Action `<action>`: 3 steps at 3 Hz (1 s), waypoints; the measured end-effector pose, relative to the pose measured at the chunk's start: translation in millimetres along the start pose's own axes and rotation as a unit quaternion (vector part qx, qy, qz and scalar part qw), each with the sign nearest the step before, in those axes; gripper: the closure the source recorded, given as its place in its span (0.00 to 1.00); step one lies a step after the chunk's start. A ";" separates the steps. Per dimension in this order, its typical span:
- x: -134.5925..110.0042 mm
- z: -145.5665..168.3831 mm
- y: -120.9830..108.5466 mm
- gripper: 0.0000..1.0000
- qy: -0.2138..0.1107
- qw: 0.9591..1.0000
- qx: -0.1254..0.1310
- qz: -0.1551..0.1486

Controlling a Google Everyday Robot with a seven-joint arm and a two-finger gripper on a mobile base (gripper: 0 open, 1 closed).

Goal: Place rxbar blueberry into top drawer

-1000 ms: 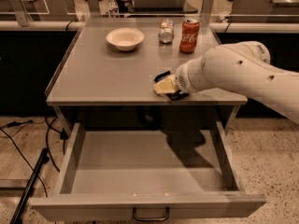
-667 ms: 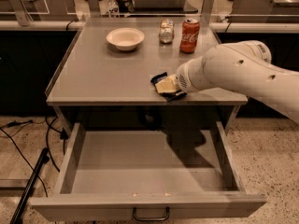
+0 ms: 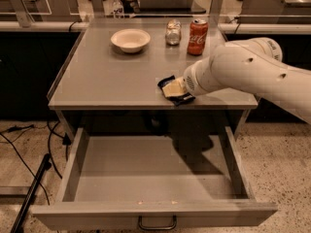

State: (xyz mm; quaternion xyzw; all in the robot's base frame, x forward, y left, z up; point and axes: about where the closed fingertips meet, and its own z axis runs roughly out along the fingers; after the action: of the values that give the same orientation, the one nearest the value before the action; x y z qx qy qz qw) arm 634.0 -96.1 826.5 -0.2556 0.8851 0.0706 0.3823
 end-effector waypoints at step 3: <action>7.6 -81.8 20.0 1.00 -0.077 0.988 -0.136 -0.015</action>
Offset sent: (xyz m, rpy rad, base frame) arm -0.0654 -0.0218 0.0553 0.0836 -0.1527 0.3073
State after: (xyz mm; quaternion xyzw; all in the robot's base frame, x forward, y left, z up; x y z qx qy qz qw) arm 567.0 -108.1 876.8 -0.3121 0.8313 0.2043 0.4121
